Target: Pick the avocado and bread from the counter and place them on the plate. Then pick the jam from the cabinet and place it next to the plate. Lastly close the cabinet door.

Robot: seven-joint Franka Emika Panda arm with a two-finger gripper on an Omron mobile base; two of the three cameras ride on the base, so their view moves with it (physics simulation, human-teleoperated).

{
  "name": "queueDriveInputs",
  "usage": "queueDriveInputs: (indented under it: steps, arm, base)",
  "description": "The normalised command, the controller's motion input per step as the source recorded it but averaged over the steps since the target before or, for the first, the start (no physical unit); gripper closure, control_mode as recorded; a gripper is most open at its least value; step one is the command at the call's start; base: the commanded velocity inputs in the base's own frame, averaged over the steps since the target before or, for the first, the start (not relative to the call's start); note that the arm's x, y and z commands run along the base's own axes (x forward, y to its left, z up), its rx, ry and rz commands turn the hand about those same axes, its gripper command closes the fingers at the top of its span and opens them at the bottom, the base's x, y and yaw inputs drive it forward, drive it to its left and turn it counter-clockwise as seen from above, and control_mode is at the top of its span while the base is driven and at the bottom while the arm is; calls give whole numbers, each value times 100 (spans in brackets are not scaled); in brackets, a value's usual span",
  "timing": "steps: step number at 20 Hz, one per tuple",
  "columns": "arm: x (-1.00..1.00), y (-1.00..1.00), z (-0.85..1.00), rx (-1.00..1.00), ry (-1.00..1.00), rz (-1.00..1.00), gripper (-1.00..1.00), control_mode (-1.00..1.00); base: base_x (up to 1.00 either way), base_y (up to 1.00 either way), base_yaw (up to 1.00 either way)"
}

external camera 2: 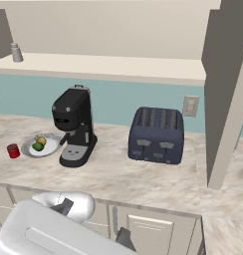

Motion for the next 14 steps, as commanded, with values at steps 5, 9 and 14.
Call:
queueDriveInputs:
  steps: [5, 9, 14]
  arm:
    - [-1, -30, 12, 1, 0, 0, -100, -100]
    - [-10, -57, 14, 3, 0, 0, -100, -100]
    - [-2, -61, 21, 5, 0, -1, -100, -100]
  base:
    - [0, 0, 0]
    - [0, 0, 0]
    - [0, 0, 0]
